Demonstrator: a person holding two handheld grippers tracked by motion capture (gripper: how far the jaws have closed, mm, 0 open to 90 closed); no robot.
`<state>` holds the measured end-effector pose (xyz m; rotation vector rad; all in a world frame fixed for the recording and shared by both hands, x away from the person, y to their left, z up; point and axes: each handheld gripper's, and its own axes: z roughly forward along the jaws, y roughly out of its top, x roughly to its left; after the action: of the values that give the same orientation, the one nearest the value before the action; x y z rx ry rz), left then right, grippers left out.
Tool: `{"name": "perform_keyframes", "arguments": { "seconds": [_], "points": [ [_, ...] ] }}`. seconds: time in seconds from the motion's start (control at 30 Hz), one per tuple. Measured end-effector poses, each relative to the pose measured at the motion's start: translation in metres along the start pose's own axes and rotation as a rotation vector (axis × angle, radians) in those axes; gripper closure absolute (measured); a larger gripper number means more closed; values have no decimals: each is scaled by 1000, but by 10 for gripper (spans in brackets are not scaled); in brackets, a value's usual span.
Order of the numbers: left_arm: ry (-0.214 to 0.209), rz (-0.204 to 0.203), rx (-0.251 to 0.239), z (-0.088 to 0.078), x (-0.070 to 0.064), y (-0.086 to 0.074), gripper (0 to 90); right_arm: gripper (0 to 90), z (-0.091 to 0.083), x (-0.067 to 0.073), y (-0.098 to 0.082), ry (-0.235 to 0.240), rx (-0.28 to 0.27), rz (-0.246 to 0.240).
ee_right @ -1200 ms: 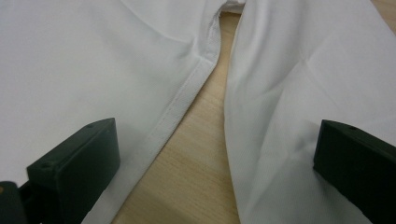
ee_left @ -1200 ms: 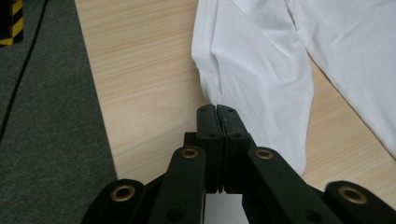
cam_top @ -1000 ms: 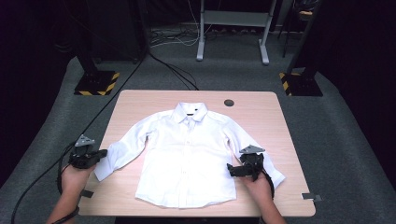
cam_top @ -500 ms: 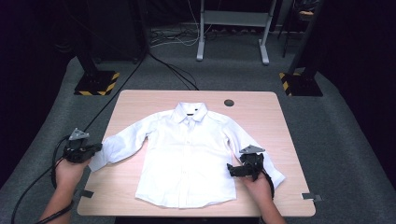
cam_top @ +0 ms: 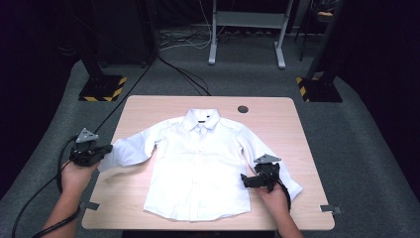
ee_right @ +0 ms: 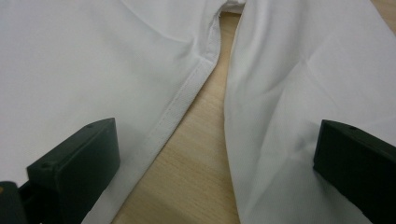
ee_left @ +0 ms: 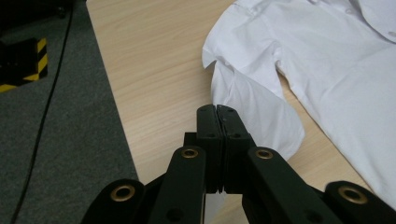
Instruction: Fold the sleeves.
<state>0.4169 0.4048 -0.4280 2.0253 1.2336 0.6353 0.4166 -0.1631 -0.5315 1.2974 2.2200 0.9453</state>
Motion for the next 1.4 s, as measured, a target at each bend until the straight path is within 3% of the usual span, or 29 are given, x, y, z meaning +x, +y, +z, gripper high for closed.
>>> {"name": "perform_keyframes", "arguments": {
  "seconds": [0.33,0.63,0.93,1.07,1.4],
  "points": [
    [-10,81,-29,-10,-17,21,886,0,0,0,0,0,0,0],
    [26,115,-18,-20,-11,36,886,0,0,0,0,0,0,0],
    [10,191,-25,-23,-25,50,886,0,0,0,0,0,0,0],
    [-4,200,-41,-27,-29,58,886,0,0,0,0,0,0,0],
    [-78,314,-60,-25,-68,66,886,0,0,0,0,0,0,0]
  ]
}}
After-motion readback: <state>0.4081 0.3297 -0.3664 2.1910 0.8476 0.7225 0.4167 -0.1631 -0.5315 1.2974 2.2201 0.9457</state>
